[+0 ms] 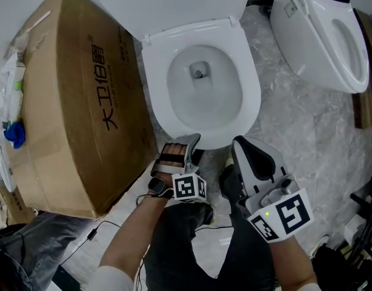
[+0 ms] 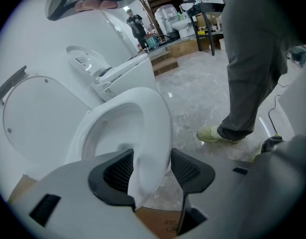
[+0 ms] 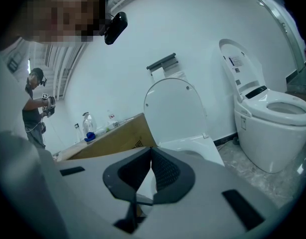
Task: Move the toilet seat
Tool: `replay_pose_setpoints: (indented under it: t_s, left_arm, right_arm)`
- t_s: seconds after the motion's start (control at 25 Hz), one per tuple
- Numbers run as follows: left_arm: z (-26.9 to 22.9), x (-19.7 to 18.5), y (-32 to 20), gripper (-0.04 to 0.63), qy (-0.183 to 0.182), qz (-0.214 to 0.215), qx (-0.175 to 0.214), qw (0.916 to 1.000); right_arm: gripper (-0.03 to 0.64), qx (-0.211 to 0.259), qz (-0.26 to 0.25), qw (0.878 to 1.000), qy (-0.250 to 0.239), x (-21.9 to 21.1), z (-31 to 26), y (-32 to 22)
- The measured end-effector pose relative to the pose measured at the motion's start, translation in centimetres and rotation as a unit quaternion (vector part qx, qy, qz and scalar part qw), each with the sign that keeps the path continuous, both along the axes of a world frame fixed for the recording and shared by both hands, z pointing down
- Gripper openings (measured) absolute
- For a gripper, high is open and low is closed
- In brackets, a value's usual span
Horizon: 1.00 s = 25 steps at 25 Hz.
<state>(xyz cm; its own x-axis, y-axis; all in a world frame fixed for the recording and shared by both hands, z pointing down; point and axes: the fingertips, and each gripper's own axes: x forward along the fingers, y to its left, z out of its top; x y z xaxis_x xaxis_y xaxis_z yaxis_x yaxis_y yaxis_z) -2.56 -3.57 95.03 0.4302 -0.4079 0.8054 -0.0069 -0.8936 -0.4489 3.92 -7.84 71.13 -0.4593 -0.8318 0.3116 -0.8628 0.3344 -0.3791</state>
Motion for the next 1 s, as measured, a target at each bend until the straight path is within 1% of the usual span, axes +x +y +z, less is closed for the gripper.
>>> replay_pose_setpoints:
  t_s: [0.16, 0.32, 0.44, 0.64, 0.84, 1.0]
  left_arm:
    - [-2.1, -0.1, -0.1, 0.229, 0.013, -0.005, -0.009, 0.9999]
    - [-4.9, -0.3, -0.2, 0.238, 0.019, -0.007, -0.012, 0.9997]
    - [-8.2, -0.3, -0.6, 0.241, 0.031, -0.012, -0.018, 0.9993]
    - [-14.3, -0.5, -2.1, 0.240, 0.062, -0.030, -0.022, 0.9974]
    - [-20.6, -0.5, -4.9, 0.240, 0.085, -0.049, -0.014, 0.9951]
    - [-24.8, -0.7, -7.3, 0.241, 0.095, -0.065, -0.008, 0.9933]
  right_arm:
    - [0.015, 0.000, 0.001, 1.000, -0.001, 0.0, -1.2, 0.1]
    - [0.015, 0.002, 0.002, 1.000, 0.001, 0.0, -4.0, 0.1]
    - [0.015, 0.005, 0.004, 1.000, 0.004, 0.2, -6.9, 0.1]
    - [0.015, 0.011, 0.007, 1.000, 0.009, 0.6, -11.7, 0.0]
    - [0.015, 0.022, 0.010, 1.000, 0.013, 1.3, -16.5, -0.9]
    - [0.015, 0.030, 0.001, 0.999, 0.019, 1.2, -20.0, -2.0]
